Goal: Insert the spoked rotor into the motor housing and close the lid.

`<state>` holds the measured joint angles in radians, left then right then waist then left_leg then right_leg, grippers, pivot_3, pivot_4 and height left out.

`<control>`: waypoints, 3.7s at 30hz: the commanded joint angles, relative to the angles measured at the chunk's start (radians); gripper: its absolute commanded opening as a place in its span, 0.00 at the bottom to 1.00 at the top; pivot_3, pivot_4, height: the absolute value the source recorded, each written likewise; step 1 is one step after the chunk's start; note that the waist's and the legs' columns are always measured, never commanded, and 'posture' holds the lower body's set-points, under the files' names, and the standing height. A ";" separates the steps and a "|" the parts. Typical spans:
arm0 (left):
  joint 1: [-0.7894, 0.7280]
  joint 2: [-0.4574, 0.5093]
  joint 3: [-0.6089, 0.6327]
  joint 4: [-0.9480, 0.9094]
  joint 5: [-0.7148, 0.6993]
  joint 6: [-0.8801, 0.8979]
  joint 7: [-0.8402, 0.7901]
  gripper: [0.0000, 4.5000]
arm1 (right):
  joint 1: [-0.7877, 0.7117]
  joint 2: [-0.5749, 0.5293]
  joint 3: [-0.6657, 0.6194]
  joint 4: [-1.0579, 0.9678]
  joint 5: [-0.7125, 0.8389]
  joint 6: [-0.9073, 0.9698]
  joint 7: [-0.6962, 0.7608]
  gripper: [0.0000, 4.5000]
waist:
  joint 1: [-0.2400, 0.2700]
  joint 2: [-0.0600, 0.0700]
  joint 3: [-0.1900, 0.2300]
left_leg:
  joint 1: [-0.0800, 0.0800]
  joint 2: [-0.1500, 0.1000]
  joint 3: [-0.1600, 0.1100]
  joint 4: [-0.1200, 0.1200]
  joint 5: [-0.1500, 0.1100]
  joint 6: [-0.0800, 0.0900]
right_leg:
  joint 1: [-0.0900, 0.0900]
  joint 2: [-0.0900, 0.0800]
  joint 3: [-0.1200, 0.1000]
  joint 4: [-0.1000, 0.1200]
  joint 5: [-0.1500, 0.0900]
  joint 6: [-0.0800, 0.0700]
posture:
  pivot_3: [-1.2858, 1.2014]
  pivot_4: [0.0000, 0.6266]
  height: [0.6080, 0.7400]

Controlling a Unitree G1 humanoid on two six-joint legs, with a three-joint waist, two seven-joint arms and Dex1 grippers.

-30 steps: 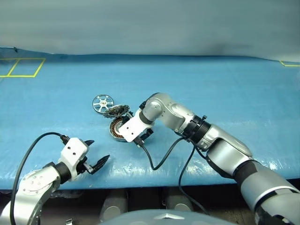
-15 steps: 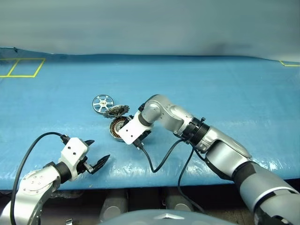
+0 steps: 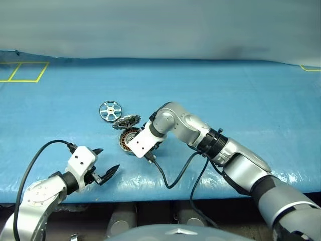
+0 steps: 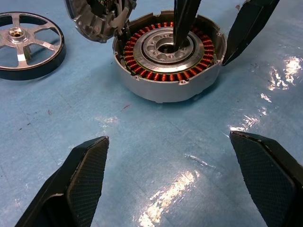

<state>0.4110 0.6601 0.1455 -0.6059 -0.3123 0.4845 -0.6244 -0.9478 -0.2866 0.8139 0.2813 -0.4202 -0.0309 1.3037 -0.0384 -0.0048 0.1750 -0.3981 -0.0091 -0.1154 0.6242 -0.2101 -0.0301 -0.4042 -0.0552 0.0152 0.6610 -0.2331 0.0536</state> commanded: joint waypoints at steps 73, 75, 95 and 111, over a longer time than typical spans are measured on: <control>-0.170 0.007 -0.094 0.100 0.018 -0.022 -0.085 1.00 | 0.169 -0.311 -0.242 -0.475 0.131 0.342 0.174 1.00 | 0.011 -0.002 0.001 | 0.001 -0.001 0.000 0.001 0.000 -0.001 | 0.003 -0.001 -0.001 -0.002 0.000 0.000 | 0.52 0.24 1.00; -0.171 0.011 -0.091 0.099 0.016 -0.018 -0.088 1.00 | 0.203 -0.325 -0.302 -0.527 0.187 0.391 0.163 1.00 | 0.011 -0.002 0.002 | 0.001 0.000 -0.001 0.000 0.000 -0.001 | 0.003 -0.001 -0.001 -0.002 0.000 0.000 | 0.52 0.24 1.00; -0.156 0.004 -0.080 0.075 -0.017 0.017 -0.093 1.00 | 1.047 0.089 -0.818 -0.928 0.400 0.717 -0.698 1.00 | 0.016 -0.004 0.002 | -0.003 0.000 0.003 -0.002 0.000 -0.001 | -0.004 -0.002 0.002 -0.001 -0.001 0.000 | 0.52 0.24 1.00; -0.150 -0.026 -0.127 0.087 0.049 -0.137 -0.076 1.00 | 0.997 0.189 -0.723 -0.571 0.352 0.442 -1.012 1.00 | 0.004 -0.004 0.002 | -0.002 0.001 0.005 -0.003 0.000 -0.001 | -0.005 -0.002 0.003 -0.001 -0.001 -0.001 | 0.52 0.24 1.00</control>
<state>0.2585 0.6434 0.0212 -0.4982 -0.2800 0.4007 -0.7104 0.0583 -0.1066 0.0931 -0.2845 -0.0720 0.4357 0.3137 -0.0339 -0.0093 0.1768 -0.4006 -0.0083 -0.1100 0.6211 -0.2099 -0.0309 -0.4091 -0.0570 0.0180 0.6596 -0.2340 0.0531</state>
